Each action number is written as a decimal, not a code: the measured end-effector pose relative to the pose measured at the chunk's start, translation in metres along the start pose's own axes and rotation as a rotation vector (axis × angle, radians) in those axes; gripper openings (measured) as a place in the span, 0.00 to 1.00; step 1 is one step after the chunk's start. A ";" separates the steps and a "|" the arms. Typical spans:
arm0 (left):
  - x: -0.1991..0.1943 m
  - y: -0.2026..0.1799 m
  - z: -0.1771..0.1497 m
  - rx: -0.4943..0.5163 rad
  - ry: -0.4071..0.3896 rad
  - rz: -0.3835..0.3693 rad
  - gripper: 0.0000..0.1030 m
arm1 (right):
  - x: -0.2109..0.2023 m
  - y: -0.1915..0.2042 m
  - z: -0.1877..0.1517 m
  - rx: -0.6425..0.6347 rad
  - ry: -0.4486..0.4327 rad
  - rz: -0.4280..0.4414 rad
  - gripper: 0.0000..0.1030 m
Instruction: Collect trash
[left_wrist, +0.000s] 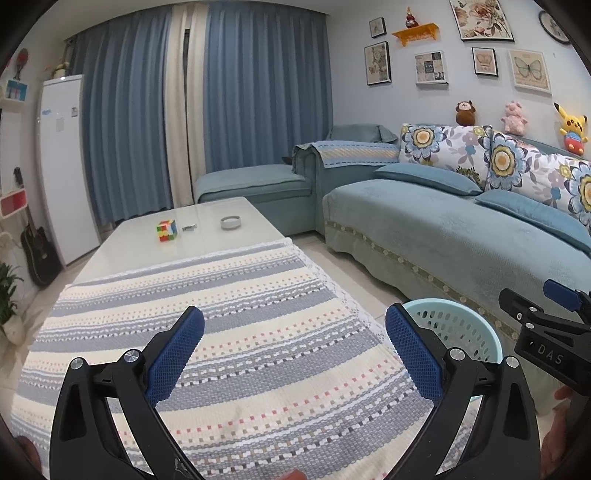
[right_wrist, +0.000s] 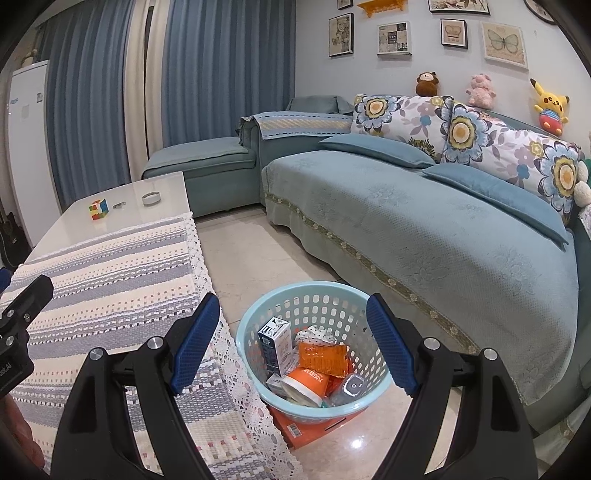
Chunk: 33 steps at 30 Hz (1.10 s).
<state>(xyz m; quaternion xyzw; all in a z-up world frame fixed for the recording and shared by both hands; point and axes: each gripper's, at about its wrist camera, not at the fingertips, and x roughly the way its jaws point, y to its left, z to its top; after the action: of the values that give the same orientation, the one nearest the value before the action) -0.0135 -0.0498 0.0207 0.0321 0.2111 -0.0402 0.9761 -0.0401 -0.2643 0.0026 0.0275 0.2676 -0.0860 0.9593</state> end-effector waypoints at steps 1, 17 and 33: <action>-0.001 0.000 0.000 0.004 -0.003 0.002 0.93 | 0.000 0.001 0.000 0.000 0.000 0.000 0.75; 0.003 0.001 -0.001 -0.011 0.011 -0.001 0.93 | 0.000 0.001 0.002 -0.011 -0.006 0.008 0.75; 0.003 -0.003 -0.003 -0.005 0.015 0.014 0.93 | -0.001 -0.001 0.001 -0.014 -0.009 0.008 0.76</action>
<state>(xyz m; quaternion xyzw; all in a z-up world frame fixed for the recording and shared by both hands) -0.0121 -0.0531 0.0167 0.0316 0.2185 -0.0327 0.9748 -0.0400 -0.2649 0.0042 0.0214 0.2639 -0.0803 0.9610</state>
